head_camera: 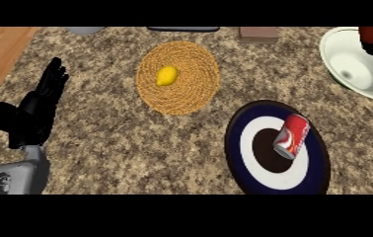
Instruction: Pick the bell pepper from the plate and place it in the bowl
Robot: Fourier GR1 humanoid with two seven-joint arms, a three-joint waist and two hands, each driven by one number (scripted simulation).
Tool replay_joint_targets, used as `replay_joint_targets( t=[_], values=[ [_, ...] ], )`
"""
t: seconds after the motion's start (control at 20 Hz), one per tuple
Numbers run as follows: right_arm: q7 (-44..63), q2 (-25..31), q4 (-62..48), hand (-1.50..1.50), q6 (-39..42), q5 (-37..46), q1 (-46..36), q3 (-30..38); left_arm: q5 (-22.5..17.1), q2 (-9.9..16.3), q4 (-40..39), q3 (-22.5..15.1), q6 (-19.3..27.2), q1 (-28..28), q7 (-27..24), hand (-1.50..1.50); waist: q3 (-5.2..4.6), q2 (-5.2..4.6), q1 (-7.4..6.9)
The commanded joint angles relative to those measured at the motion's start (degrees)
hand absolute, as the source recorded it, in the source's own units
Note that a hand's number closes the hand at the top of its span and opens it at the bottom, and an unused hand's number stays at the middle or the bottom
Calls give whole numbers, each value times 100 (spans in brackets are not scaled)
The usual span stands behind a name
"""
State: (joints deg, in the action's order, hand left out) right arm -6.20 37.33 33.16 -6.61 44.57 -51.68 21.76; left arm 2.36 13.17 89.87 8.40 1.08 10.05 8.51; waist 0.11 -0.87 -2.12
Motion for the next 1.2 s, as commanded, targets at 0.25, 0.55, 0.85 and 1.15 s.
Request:
replay_joint_targets(
  t=[0.25,0.55,0.85,1.15],
  values=[
    [266,543,-1681,150,-100,710,-64,-279,63,-34,-23,-134,-17,303,108,0,5,-130,-233],
    [-497,791,-2262,-150,566,382,-13,18,-9,-49,-130,-70,-58,264,3,0,28,-122,-211],
    [-1189,808,-2343,-150,936,-691,-228,1047,116,-190,-204,-134,64,68,-224,0,38,-93,-139],
    [-1674,1098,-2405,-150,1239,-2130,-146,2490,27,-112,-131,-32,-7,-52,-238,0,48,-55,-29]
  ],
)
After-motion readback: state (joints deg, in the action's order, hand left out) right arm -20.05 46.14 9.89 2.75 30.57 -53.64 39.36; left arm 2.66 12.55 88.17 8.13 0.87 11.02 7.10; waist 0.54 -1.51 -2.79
